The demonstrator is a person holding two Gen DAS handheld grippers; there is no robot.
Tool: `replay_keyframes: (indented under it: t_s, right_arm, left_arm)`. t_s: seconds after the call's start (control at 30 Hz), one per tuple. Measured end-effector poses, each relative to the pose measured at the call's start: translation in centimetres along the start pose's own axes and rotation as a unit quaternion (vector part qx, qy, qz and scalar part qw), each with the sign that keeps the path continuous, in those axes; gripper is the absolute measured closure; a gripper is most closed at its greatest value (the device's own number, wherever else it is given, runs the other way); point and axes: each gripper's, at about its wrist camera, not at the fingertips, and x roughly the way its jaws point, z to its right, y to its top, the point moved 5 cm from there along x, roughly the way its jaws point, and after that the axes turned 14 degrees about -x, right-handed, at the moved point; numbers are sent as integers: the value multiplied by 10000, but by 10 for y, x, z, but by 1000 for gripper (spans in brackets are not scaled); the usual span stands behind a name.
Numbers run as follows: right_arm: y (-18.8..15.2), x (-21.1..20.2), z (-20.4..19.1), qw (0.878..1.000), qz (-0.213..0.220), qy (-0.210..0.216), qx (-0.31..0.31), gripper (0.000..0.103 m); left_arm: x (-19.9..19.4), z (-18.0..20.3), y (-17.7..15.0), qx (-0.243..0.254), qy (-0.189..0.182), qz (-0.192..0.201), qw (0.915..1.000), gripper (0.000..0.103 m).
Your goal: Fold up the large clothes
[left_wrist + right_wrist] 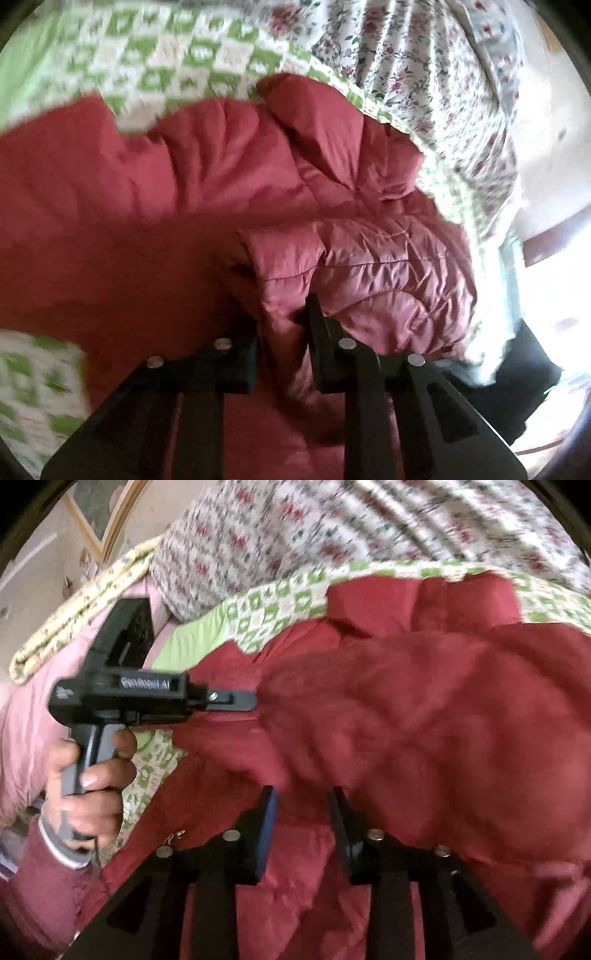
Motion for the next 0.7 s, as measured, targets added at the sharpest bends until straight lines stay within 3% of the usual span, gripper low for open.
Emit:
replay_keyframes:
  t_s: [0.1,0.23,0.33,0.43,0.57,0.63,0.7]
  right_arm:
    - [-1,-34,24,9983,359,-434,160,69]
    - [2,-63,70,9884,596,-1363,295,60]
    - [-1,-62,103,9836,411,-1684,497,60]
    - [-13,-51,125,9809,120,-1821,682,60]
    - [-22,-36,130,9791,-24,-1925,662,59]
    - [-23,-30,127,9779,-73,-1998,615,55]
    - [-24,-27,126,9764,-126,-2077,571,54]
  left_arm:
    - [-7,-3,2,523,572,347,9964,84]
    - [-7,-3,-3,1045,930,465,9891,83]
    - [-10,-6,1,951,1297,681,9846,72]
    - [-35,-12,3,634,1544,1213,9785,70]
    - [-66,-3,-5,440,984,1481,9831,70]
    - [-69,10,-14,490,594,1389,9873,70]
    - [-57,22,-21,557,526,1220,9896,70]
